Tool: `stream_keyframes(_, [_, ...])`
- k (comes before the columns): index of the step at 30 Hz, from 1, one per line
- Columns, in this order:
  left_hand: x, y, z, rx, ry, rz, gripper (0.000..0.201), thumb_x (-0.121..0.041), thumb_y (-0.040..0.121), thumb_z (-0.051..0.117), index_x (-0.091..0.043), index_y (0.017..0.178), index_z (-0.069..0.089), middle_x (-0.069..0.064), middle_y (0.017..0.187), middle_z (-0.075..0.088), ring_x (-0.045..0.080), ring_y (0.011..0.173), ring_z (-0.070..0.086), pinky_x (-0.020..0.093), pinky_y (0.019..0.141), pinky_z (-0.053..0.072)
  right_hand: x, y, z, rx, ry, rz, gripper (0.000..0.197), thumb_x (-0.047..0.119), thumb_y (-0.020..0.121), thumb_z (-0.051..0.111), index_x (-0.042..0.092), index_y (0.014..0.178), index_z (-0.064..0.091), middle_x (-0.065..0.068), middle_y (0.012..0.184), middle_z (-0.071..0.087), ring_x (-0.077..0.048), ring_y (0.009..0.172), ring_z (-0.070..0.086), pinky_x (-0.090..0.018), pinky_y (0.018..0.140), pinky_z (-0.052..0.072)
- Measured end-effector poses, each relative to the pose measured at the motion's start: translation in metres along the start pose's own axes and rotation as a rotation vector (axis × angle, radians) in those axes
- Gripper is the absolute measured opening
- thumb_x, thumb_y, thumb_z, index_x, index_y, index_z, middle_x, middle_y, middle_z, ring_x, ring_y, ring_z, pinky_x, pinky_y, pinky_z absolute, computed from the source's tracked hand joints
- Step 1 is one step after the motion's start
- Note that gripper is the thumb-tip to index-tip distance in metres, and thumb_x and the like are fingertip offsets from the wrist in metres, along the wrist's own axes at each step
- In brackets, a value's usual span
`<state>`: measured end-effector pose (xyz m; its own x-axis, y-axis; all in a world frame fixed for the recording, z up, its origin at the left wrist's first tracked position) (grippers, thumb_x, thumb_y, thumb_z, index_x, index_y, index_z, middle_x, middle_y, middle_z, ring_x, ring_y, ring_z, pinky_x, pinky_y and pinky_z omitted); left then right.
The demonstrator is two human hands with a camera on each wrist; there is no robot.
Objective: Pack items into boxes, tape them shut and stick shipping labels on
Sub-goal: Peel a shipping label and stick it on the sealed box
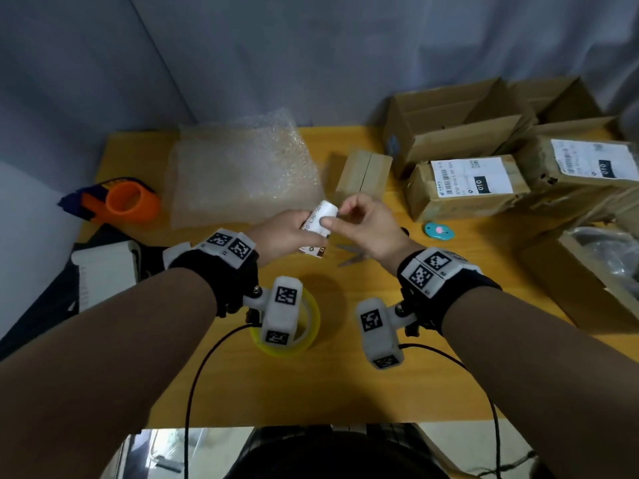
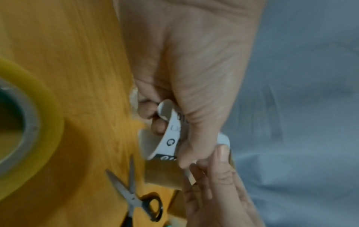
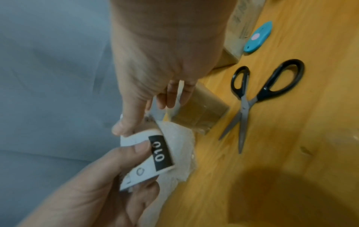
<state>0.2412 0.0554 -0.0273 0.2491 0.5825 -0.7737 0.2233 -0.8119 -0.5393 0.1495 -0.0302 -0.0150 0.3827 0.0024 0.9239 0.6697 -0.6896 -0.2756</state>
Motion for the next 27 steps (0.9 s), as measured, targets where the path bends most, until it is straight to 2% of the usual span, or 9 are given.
stream_keyframes(3, [-0.021,-0.006,-0.003,0.047,0.029,-0.01,0.022,-0.018,0.086,0.066,-0.015,0.108,0.062,0.003,0.095,0.066,0.016,0.087,0.061,0.026,0.074,0.046,0.025,0.003,-0.009,0.033,0.0,-0.064,0.03,0.026,0.074,0.081,0.016,0.088,0.056,-0.005,0.088,0.057,-0.014,0.079,0.054,-0.033,0.075,0.05])
stream_keyframes(6, [-0.051,-0.009,-0.021,-0.045,-0.034,0.07,0.026,-0.021,0.086,0.067,-0.014,0.11,0.061,0.006,0.1,0.069,0.018,0.086,0.065,0.031,0.078,0.051,0.046,0.01,-0.029,0.043,-0.029,-0.083,0.026,0.025,0.076,0.079,0.011,0.073,0.058,-0.001,0.071,0.057,-0.009,0.066,0.052,-0.021,0.063,0.045])
stream_keyframes(9, [-0.07,-0.01,-0.04,-0.139,-0.277,0.12,0.015,-0.02,0.087,0.066,-0.015,0.1,0.059,0.005,0.093,0.07,0.015,0.079,0.068,0.028,0.073,0.055,0.064,0.016,-0.046,0.027,-0.028,-0.109,0.028,0.022,0.078,0.078,0.011,0.064,0.056,0.004,0.061,0.053,0.0,0.051,0.047,-0.012,0.052,0.04])
stream_keyframes(12, [-0.073,-0.009,-0.054,-0.269,-0.56,0.157,0.023,-0.015,0.085,0.069,-0.006,0.102,0.057,0.013,0.093,0.068,0.025,0.083,0.068,0.041,0.077,0.056,0.064,0.017,-0.053,0.034,-0.029,-0.095,0.028,0.022,0.081,0.075,0.01,0.063,0.058,-0.001,0.064,0.056,-0.005,0.057,0.05,-0.016,0.056,0.041])
stream_keyframes(14, [-0.07,-0.01,-0.06,-0.37,-0.695,0.18,0.028,-0.01,0.086,0.066,-0.005,0.11,0.054,0.013,0.094,0.065,0.024,0.08,0.067,0.04,0.07,0.056,0.056,0.016,-0.054,0.056,-0.018,-0.069,0.026,0.022,0.084,0.072,0.01,0.064,0.062,-0.006,0.07,0.063,-0.014,0.068,0.055,-0.024,0.066,0.045])
stream_keyframes(16, [-0.065,-0.009,-0.061,-0.422,-0.735,0.186,0.026,-0.007,0.085,0.065,-0.009,0.11,0.056,0.014,0.099,0.064,0.022,0.081,0.068,0.037,0.07,0.055,0.049,0.014,-0.052,0.099,0.026,-0.038,0.018,0.018,0.086,0.069,0.01,0.07,0.067,-0.005,0.078,0.07,-0.014,0.074,0.063,-0.026,0.075,0.05])
stream_keyframes(19, [-0.067,-0.009,-0.057,-0.451,-0.586,0.187,0.027,-0.011,0.084,0.069,-0.014,0.109,0.058,0.017,0.11,0.063,0.022,0.084,0.069,0.036,0.074,0.057,0.054,0.008,-0.05,0.121,0.105,-0.058,0.006,0.011,0.086,0.068,0.006,0.084,0.067,0.002,0.078,0.071,-0.002,0.066,0.066,-0.016,0.065,0.051])
stream_keyframes(22, [-0.071,-0.011,-0.053,-0.492,-0.561,0.185,0.032,-0.015,0.082,0.071,-0.014,0.11,0.056,0.012,0.11,0.061,0.021,0.086,0.068,0.035,0.075,0.057,0.059,0.006,-0.055,0.071,0.171,-0.096,0.009,0.005,0.084,0.069,0.009,0.079,0.063,0.008,0.067,0.07,0.001,0.06,0.066,-0.012,0.054,0.049])
stream_keyframes(27, [-0.063,-0.014,-0.037,-0.402,-0.753,0.187,0.042,-0.01,0.084,0.068,-0.011,0.123,0.051,0.02,0.111,0.062,0.032,0.094,0.067,0.046,0.083,0.055,0.047,0.009,-0.072,-0.034,0.252,-0.06,0.008,0.012,0.09,0.063,0.008,0.093,0.07,-0.002,0.086,0.074,-0.011,0.077,0.071,-0.023,0.069,0.053])
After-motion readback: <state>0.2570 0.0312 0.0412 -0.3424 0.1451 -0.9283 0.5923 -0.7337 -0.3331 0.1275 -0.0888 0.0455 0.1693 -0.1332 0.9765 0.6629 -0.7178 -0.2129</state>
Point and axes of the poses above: each hand's wrist, its own y-axis towards the middle knuckle, its own z-axis out of the palm, x = y × z, the point moved 10 cm from there along y, towards the middle knuckle
